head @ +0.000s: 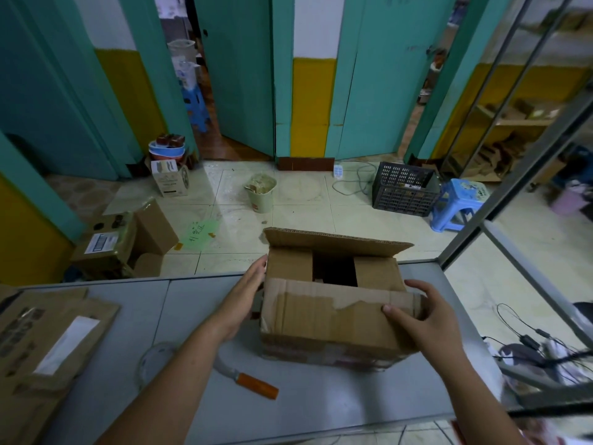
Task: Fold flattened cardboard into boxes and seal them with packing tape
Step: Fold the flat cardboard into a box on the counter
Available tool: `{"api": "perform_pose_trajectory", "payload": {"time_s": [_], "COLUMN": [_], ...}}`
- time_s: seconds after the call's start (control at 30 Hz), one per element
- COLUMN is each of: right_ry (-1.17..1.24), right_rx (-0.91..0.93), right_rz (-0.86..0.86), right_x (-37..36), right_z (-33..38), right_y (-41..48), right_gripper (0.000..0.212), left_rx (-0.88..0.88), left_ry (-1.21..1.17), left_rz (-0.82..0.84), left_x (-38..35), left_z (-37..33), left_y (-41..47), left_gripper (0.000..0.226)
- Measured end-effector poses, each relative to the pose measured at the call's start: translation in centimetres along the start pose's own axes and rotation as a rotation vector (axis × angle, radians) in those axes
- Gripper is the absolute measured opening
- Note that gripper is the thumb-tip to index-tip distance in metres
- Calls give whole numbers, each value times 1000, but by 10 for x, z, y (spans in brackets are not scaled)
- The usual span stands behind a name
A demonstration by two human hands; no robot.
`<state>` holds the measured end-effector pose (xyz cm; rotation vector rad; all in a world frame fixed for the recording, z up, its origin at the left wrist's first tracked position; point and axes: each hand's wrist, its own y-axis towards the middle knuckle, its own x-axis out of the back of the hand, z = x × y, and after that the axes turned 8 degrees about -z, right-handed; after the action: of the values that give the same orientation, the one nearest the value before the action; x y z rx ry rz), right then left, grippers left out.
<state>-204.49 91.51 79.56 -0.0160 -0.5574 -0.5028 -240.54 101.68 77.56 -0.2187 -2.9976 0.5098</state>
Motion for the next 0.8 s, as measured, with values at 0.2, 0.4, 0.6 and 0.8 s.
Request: {"api": "perform_pose_trajectory", "payload": {"time_s": [0.2, 0.4, 0.6, 0.8], "right_ry": [-87, -180, 82, -39], "right_rx": [113, 127, -127, 41], "right_rz": [-1, -57, -22, -57], "right_x": [-10, -19, -22, -22], "right_z": [-5, -17, -23, -18], "right_y": [1, 5, 3, 3], "right_gripper": [52, 81, 108, 94], "left_rx": [-346, -521, -475, -424], "left_ry": [211, 694, 1002, 1302], "left_rz": [-196, -137, 23, 78], "left_x": [-1, -9, -3, -22], "left_z": [-21, -54, -40, -8], "left_y": [8, 23, 8, -10], "left_gripper": [89, 94, 79, 101]}}
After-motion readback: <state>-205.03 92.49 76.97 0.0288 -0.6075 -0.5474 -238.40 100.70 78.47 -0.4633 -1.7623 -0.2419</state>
